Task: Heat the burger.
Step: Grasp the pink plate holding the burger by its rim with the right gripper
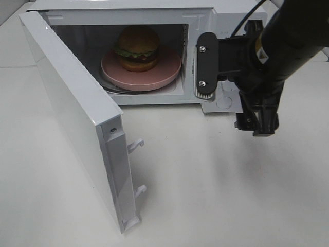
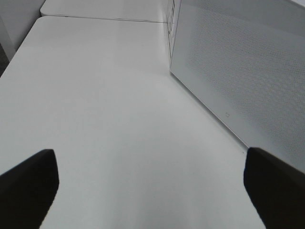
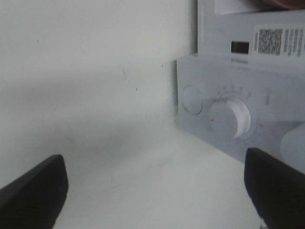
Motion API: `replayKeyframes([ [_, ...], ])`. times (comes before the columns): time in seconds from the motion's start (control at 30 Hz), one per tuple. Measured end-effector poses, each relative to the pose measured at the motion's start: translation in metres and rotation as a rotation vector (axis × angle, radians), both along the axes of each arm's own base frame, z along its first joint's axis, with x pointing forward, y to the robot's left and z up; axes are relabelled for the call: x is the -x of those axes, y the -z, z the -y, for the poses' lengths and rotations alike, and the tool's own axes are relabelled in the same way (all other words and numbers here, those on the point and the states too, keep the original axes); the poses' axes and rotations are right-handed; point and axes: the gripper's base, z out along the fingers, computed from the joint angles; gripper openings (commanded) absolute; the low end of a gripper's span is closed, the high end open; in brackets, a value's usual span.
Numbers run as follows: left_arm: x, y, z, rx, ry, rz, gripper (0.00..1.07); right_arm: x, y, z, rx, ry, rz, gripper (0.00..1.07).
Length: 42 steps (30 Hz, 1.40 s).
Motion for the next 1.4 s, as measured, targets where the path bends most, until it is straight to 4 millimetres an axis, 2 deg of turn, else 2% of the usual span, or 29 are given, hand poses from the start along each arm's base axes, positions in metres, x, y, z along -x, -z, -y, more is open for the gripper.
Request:
replayKeyframes([
  [0.03,0.0,0.0,0.0,0.0,0.0,0.0,0.98,0.0,0.0,0.0,0.0,0.0,0.0,0.97],
  [0.1,0.0,0.0,0.0,0.0,0.0,0.0,0.98,-0.006,0.001,-0.014,-0.005,-0.026,0.006,0.96],
  [0.27,0.0,0.0,0.0,0.0,0.0,0.0,0.98,-0.018,0.004,-0.033,-0.023,-0.061,0.021,0.95],
  [0.6,0.0,0.0,0.0,0.0,0.0,0.0,0.98,-0.04,0.012,-0.058,-0.051,-0.1,0.052,0.93],
  [0.67,0.0,0.0,0.0,0.0,0.0,0.0,0.98,-0.049,0.017,-0.069,-0.069,-0.121,0.066,0.93],
  [0.93,0.0,0.0,0.0,0.0,0.0,0.0,0.98,-0.06,0.022,-0.081,-0.098,-0.145,0.088,0.92],
  [1.0,0.0,0.0,0.0,0.0,0.0,0.0,0.98,-0.068,0.032,-0.089,-0.105,-0.157,0.087,0.92],
  [1.2,0.0,0.0,0.0,0.0,0.0,0.0,0.98,-0.075,0.04,-0.098,-0.126,-0.178,0.098,0.91],
  [1.27,0.0,0.0,0.0,0.0,0.0,0.0,0.98,-0.084,0.049,-0.107,-0.135,-0.187,0.1,0.91],
  [1.4,0.0,0.0,0.0,0.0,0.0,0.0,0.98,-0.091,0.055,-0.113,-0.139,-0.187,0.102,0.91],
])
